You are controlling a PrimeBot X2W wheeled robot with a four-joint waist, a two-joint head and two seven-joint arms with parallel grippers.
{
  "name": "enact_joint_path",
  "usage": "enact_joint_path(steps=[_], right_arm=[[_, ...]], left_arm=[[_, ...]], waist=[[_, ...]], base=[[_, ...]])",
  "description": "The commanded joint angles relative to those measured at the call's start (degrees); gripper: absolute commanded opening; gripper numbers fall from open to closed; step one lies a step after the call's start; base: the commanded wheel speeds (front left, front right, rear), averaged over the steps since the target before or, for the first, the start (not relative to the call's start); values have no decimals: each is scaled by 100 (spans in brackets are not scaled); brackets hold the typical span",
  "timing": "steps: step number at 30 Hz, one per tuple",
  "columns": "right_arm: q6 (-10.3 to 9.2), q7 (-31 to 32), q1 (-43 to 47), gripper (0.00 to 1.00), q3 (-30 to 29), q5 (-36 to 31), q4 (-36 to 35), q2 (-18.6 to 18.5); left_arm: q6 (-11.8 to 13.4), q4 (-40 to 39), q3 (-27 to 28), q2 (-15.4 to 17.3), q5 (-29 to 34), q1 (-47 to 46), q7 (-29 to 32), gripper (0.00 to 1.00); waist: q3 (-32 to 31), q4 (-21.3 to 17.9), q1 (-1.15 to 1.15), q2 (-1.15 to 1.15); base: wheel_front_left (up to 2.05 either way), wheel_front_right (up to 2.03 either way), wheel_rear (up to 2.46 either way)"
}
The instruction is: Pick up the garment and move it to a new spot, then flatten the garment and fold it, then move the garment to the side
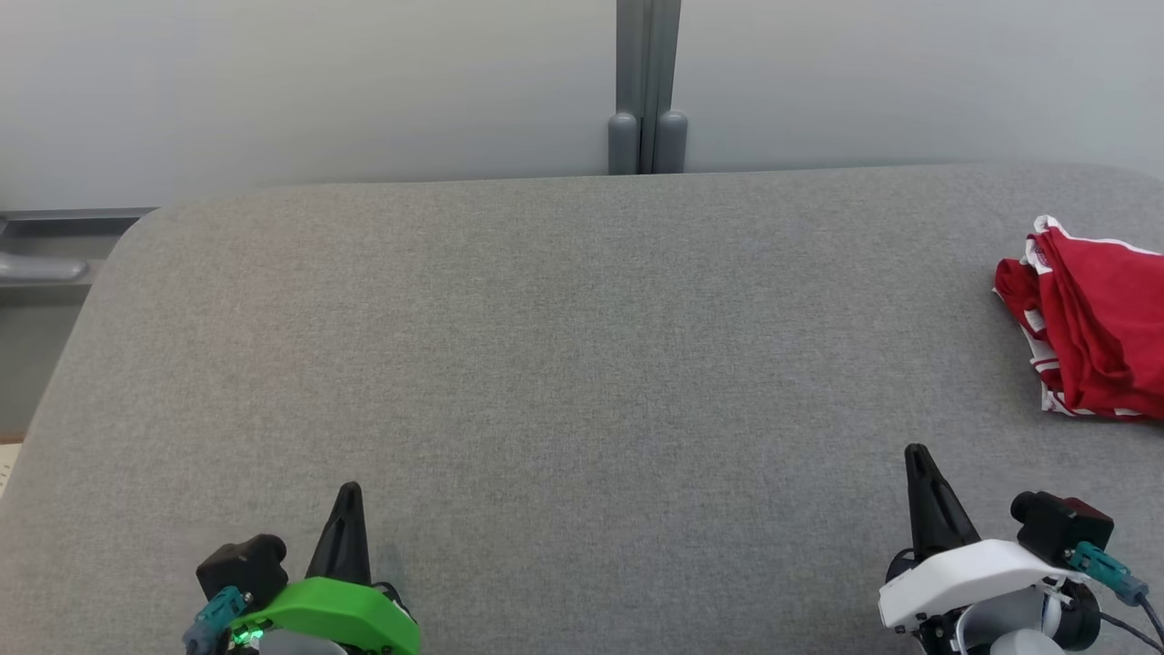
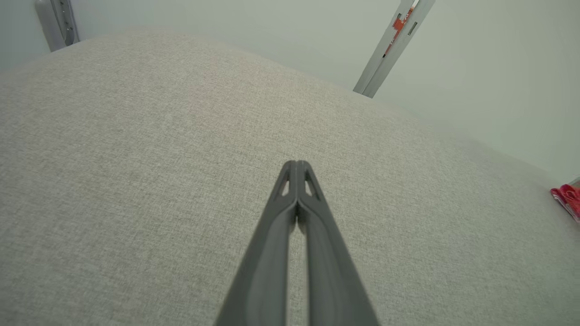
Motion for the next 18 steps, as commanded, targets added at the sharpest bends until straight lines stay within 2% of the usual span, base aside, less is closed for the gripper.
enact_joint_path(steps=[1,18], right_arm=[[-1,50,-148,0,-41,242,-108,-17],[-2,450,-253,0,-188,1748,-162,-25]], left_arm=[[-36,-125,82,3,-218,-112,57,0],[-191,-298,420,0,-1638,-168,453,0]], waist=[[0,-5,0,0],[1,-69,0,0]], base=[[0,0,0],[0,0,0]])
